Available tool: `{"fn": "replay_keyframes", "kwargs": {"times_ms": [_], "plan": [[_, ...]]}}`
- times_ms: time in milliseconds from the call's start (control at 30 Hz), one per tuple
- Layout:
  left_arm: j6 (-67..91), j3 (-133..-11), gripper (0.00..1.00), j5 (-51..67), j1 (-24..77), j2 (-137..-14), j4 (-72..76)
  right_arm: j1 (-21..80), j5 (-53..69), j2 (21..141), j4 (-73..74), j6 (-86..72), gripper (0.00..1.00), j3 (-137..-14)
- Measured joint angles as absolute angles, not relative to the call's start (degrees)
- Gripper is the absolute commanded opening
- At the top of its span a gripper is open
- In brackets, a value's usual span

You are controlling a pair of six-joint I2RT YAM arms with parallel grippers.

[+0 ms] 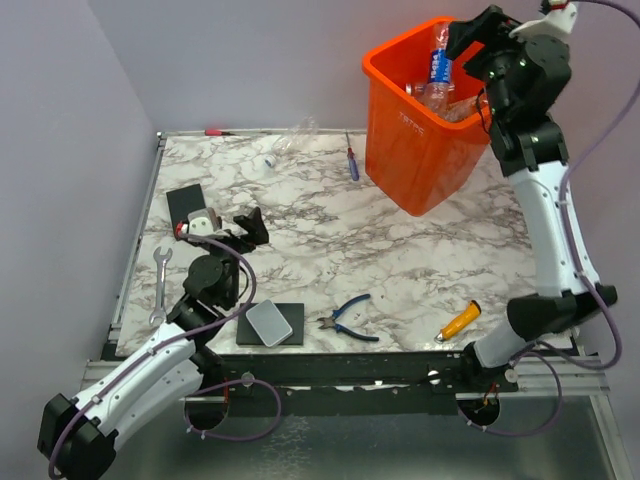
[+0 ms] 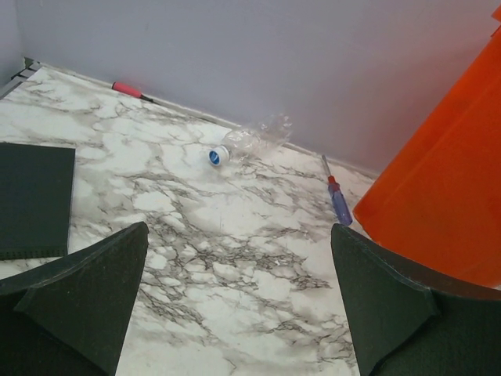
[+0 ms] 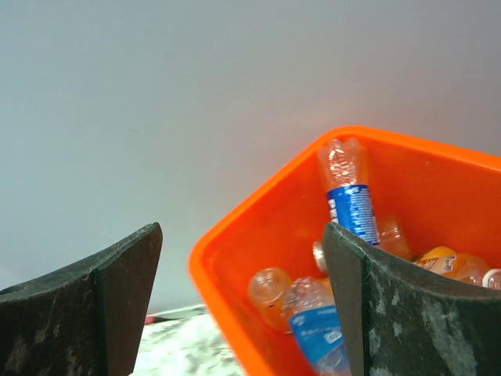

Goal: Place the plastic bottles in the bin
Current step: Place the plastic bottle in the trash bin.

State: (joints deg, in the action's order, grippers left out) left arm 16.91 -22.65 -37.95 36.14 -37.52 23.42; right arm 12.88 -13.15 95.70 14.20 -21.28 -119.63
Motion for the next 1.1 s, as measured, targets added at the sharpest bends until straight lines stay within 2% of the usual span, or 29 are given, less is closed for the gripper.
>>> {"fn": "replay_keyframes", "kwargs": {"times_ms": [167, 300, 467, 700, 900, 1100], "plan": [[17.37, -23.73, 0.99, -39.0, 35.55, -41.87, 21.67, 14.98, -10.17, 80.2, 8.21, -23.35, 0.85, -106.04], [21.12, -33.41, 0.99, -36.56, 30.26, -53.01, 14.87, 17.1, -3.86, 67.55, 2.9, -24.49, 0.85, -90.98], [20.78, -54.74, 0.99, -31.27, 25.93, -76.01, 8.29, 17.47, 6.96, 55.22, -1.48, -26.59, 0.84, -71.16], [9.39, -85.43, 0.97, -24.21, 21.02, -108.16, -2.11, 17.74, 16.4, 41.32, -1.83, -30.11, 0.82, -46.41], [-3.36, -101.06, 0.99, -16.73, 17.37, -123.7, -9.72, 18.61, 19.92, 32.8, -1.58, -31.48, 0.82, -35.33], [-9.02, -109.73, 0.99, -14.26, 16.56, -130.13, -12.97, 20.8, 21.04, 30.63, -2.02, -31.62, 0.82, -29.69]]}}
